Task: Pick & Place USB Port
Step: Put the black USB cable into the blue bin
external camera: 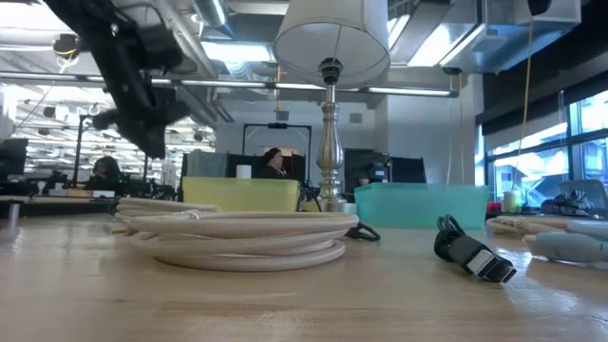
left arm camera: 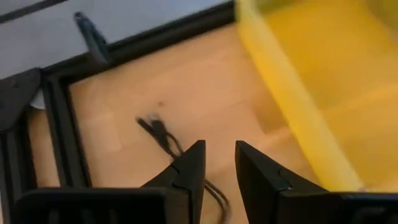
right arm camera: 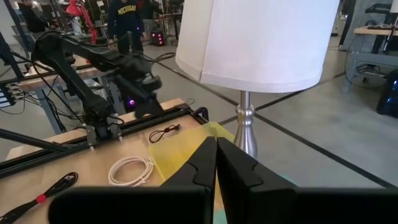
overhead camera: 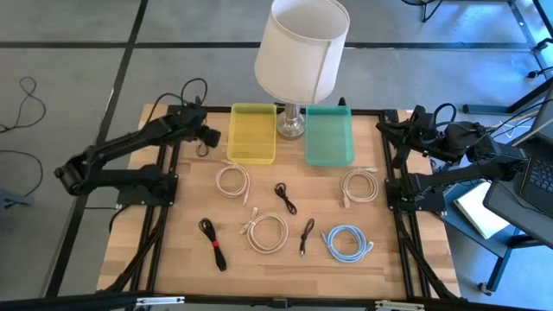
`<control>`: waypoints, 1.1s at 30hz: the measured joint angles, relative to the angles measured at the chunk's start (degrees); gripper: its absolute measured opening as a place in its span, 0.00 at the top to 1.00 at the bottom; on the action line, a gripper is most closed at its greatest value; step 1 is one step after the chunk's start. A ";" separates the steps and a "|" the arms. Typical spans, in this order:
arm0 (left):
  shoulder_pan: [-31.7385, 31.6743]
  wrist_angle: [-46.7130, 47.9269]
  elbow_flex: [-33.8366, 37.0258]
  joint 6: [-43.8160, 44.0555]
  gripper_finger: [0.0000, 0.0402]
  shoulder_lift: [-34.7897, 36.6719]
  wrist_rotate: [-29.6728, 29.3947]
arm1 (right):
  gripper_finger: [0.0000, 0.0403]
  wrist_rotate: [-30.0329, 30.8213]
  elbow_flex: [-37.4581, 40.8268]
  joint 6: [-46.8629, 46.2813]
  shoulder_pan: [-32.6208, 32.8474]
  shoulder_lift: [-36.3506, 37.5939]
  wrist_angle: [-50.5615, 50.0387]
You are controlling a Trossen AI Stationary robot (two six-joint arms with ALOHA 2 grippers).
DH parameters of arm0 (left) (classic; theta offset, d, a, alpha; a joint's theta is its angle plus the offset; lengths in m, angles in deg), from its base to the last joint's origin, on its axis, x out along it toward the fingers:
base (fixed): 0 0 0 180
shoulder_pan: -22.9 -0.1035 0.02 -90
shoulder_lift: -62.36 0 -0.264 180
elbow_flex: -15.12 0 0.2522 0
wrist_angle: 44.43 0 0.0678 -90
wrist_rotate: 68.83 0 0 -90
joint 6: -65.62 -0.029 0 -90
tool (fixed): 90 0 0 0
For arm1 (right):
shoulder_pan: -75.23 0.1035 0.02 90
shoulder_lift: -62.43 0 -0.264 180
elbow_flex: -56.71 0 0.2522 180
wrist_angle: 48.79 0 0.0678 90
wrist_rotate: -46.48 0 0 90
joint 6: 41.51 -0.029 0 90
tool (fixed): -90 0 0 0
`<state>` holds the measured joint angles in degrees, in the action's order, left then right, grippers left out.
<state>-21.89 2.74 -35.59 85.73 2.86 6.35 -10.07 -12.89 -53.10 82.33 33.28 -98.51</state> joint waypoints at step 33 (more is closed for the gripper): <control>-10.74 8.91 -9.36 -1.80 0.56 -14.76 11.45 | 0.96 1.07 0.00 0.18 0.00 0.02 0.09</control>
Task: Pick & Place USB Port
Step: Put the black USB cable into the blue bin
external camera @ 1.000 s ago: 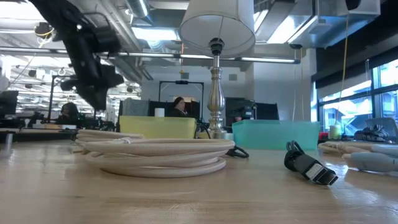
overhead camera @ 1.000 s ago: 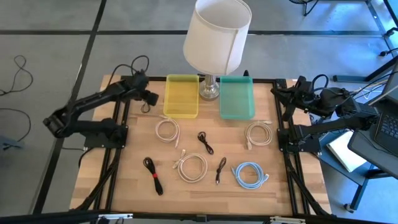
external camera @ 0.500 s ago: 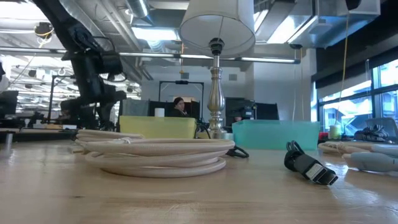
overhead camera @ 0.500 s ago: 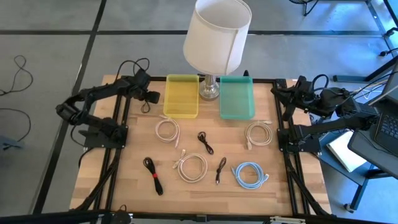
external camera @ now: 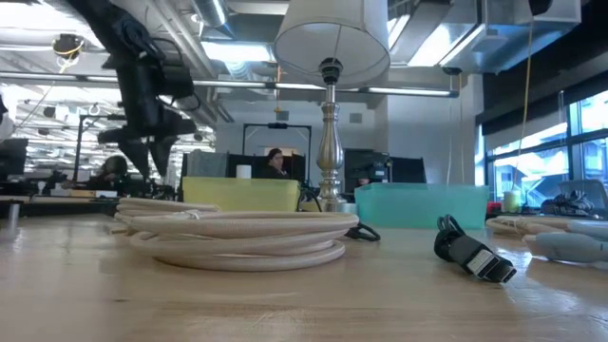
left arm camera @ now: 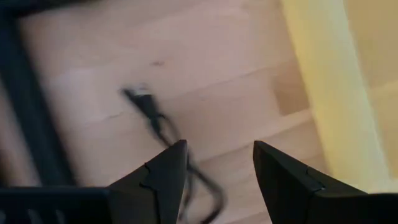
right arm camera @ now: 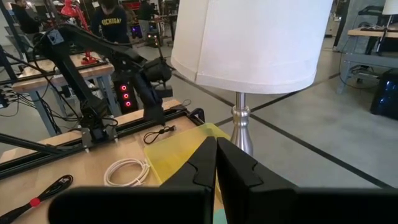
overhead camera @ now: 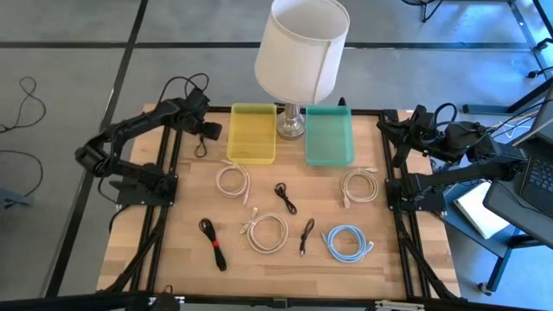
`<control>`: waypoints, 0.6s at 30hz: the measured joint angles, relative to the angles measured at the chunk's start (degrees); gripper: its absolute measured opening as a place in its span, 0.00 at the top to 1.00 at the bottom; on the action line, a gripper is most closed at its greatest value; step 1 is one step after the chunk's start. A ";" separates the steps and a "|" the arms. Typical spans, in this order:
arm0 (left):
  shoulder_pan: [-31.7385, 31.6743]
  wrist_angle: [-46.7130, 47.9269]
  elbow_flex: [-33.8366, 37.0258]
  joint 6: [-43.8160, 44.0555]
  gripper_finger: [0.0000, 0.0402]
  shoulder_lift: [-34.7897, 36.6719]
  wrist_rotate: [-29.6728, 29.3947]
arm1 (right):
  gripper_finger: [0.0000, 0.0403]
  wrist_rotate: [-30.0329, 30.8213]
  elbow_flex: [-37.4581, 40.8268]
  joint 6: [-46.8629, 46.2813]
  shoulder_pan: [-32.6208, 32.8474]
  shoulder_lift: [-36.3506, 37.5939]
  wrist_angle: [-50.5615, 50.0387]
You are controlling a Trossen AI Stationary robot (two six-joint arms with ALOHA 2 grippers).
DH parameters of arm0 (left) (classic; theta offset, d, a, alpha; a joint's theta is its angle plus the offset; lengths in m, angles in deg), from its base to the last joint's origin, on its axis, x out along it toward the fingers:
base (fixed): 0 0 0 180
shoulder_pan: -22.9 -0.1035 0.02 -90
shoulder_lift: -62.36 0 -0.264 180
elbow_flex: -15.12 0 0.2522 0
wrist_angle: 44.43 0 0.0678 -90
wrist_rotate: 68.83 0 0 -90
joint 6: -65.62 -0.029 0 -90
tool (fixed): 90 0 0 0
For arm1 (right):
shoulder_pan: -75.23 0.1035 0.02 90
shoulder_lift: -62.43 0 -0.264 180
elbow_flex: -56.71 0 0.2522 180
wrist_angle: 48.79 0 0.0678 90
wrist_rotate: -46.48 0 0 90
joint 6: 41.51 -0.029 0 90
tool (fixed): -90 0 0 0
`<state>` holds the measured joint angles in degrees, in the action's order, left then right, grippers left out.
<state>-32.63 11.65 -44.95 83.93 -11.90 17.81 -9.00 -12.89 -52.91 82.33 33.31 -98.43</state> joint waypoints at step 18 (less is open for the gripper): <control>-1.01 5.13 -0.50 3.97 0.59 -6.37 -3.10 | 0.96 -0.03 0.00 -0.17 0.00 0.02 -0.07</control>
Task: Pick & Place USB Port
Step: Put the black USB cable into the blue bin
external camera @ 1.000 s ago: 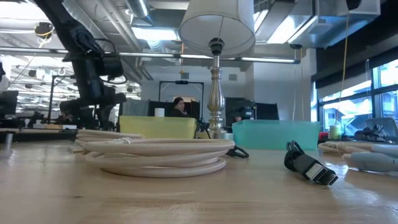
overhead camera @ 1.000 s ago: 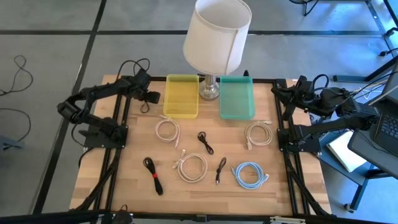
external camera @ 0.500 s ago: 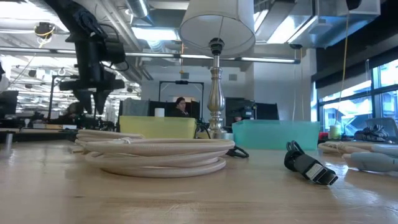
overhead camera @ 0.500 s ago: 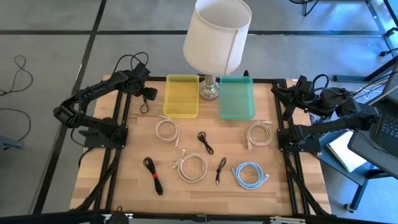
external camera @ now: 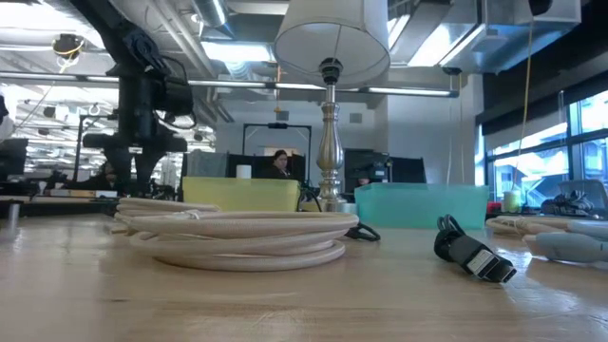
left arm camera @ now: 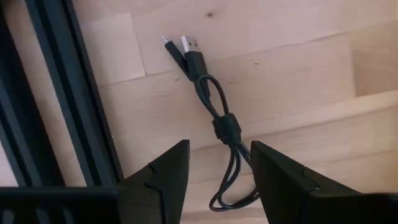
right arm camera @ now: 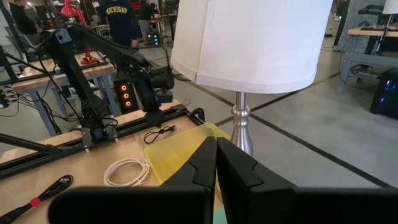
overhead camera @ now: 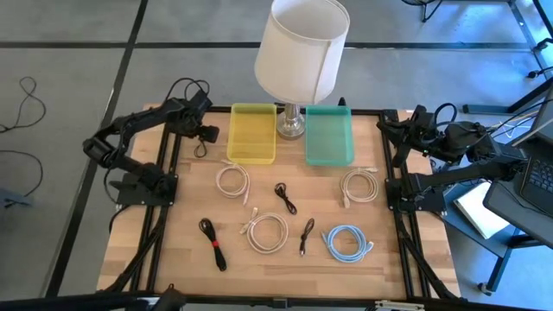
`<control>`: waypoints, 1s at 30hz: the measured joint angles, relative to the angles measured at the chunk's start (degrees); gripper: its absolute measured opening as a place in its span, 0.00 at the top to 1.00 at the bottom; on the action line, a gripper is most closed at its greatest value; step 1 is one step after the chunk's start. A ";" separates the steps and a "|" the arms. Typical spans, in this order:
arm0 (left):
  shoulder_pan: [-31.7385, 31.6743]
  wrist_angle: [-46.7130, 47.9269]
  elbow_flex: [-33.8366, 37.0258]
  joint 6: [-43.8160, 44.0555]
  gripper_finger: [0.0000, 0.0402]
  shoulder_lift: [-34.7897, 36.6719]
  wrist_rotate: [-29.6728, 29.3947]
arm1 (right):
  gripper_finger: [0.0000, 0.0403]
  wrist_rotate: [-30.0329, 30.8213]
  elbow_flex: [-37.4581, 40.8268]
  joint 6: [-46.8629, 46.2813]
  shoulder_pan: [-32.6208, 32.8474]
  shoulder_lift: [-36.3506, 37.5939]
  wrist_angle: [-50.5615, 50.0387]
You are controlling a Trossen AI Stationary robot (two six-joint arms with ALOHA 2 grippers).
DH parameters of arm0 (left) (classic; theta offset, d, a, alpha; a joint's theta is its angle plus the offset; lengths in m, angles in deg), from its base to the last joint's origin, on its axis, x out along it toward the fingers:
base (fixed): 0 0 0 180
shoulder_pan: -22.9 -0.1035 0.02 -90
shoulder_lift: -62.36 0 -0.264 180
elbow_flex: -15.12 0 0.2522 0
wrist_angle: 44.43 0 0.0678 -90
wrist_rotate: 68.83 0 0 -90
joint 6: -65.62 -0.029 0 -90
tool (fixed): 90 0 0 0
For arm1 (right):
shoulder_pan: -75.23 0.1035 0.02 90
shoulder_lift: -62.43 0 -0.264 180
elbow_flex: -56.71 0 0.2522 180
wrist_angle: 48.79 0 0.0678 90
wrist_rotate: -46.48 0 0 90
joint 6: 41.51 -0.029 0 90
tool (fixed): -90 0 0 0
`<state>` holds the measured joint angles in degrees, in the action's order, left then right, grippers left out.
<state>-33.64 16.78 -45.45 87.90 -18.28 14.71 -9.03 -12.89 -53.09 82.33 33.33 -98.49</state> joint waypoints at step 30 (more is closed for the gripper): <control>3.69 0.64 -0.15 -6.11 0.92 1.98 3.00 | 0.96 -1.08 0.00 1.51 -0.01 0.00 -0.10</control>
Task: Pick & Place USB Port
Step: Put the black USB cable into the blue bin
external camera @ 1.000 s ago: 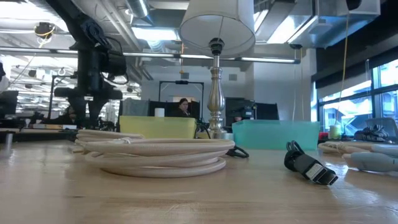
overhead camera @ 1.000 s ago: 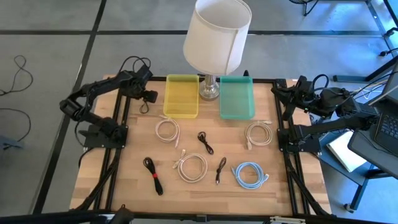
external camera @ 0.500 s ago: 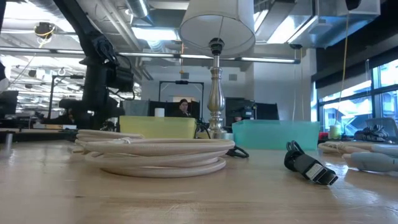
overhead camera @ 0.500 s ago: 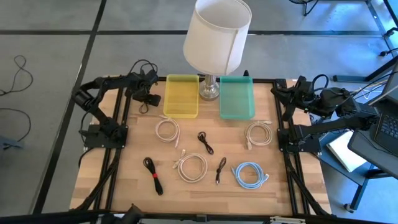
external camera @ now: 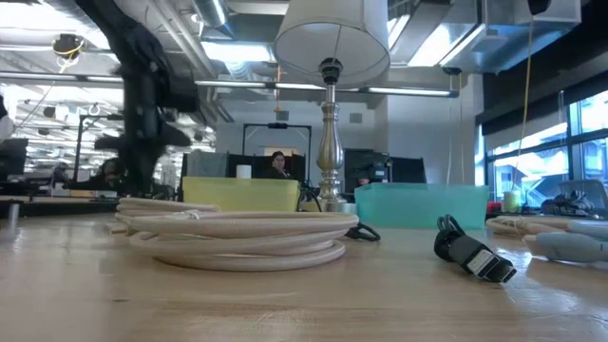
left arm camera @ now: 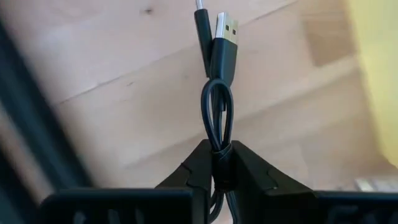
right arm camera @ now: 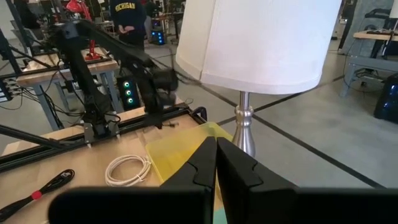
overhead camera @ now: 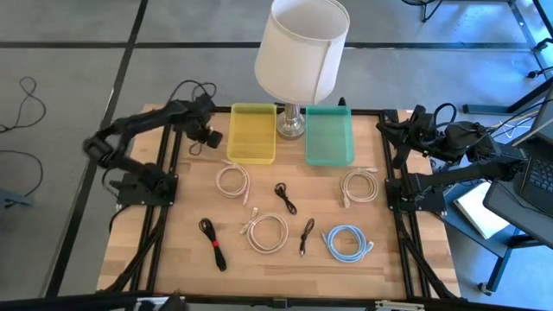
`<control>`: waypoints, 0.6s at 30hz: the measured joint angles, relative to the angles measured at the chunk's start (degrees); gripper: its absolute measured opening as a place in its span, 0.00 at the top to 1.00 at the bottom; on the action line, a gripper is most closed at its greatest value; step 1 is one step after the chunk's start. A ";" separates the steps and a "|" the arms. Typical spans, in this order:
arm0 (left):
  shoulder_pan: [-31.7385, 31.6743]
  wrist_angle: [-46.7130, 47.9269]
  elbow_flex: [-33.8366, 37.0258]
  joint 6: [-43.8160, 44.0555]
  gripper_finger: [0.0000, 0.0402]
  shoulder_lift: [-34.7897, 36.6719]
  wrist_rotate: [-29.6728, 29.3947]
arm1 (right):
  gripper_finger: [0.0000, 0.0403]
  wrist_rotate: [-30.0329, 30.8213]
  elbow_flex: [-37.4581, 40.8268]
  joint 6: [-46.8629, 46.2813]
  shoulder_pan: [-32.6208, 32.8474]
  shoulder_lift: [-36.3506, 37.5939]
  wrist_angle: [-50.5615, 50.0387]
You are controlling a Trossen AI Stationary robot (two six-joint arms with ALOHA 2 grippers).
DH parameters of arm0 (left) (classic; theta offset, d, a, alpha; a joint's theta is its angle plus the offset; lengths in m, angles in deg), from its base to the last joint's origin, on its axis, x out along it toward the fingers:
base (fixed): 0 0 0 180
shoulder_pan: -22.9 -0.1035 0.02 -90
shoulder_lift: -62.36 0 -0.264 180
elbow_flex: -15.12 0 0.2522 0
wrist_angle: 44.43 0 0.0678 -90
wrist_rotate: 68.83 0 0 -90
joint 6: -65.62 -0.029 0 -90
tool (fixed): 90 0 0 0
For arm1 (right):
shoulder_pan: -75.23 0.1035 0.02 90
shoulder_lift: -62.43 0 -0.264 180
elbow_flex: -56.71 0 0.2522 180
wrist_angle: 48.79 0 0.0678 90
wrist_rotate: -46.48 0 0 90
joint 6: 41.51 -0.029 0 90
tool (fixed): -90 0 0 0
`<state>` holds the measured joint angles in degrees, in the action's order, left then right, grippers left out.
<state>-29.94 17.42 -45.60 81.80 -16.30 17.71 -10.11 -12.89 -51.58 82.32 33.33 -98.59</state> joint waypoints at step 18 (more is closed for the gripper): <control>5.80 -22.38 -5.00 9.48 0.92 49.06 33.53 | 0.96 -0.61 0.00 -1.86 0.01 -0.02 -1.67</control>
<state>-24.14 -4.97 -50.61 91.28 32.76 51.23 -10.73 -12.89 -53.43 82.33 33.31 -100.26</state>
